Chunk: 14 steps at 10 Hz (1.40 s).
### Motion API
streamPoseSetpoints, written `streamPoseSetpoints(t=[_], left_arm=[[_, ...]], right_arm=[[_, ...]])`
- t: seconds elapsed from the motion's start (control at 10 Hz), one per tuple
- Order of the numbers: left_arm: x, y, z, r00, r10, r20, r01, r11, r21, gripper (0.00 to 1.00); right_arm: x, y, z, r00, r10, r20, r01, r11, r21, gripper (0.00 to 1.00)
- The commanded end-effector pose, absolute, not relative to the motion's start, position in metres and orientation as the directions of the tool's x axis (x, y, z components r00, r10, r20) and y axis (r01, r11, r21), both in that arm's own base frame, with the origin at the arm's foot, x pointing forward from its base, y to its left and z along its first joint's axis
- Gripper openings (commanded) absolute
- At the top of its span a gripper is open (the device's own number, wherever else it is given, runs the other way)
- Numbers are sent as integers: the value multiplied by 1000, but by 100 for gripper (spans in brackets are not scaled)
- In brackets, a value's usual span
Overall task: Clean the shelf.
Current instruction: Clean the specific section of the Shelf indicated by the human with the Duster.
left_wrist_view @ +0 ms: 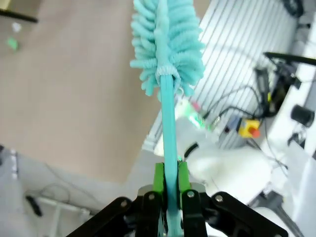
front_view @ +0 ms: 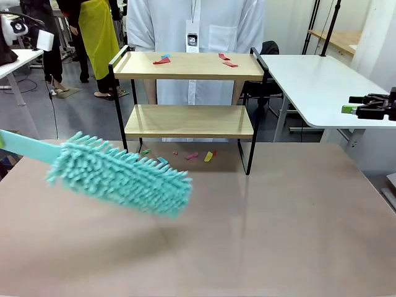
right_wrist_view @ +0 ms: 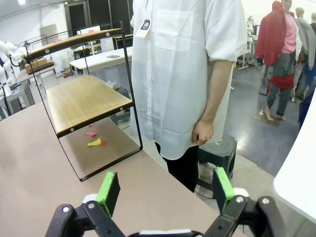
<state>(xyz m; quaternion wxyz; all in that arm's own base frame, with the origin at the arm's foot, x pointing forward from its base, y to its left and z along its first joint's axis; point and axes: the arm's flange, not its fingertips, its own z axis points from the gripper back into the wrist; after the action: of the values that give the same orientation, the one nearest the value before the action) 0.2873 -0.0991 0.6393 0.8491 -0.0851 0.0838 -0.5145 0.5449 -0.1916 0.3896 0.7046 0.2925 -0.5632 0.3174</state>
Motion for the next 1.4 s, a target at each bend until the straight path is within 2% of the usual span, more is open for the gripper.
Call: streamPoseSetpoints(t=[0.0,0.3,0.4,1.3], left_arm=[[304,-98,653,458,-856,-240,823,510,-249,13],[318,-106,645,434,-829,-354,823,524,-217,13],[305,-98,643,447,-849,-282,823,514,-241,13],[305,-98,643,447,-849,-282,823,514,-241,13]], right_arm=[[545,-189,393,158,118,980,-779,625,50,100],[545,-189,393,158,118,980,-779,625,50,100],[545,-189,393,158,118,980,-779,625,50,100],[545,-189,393,158,118,980,-779,625,50,100]])
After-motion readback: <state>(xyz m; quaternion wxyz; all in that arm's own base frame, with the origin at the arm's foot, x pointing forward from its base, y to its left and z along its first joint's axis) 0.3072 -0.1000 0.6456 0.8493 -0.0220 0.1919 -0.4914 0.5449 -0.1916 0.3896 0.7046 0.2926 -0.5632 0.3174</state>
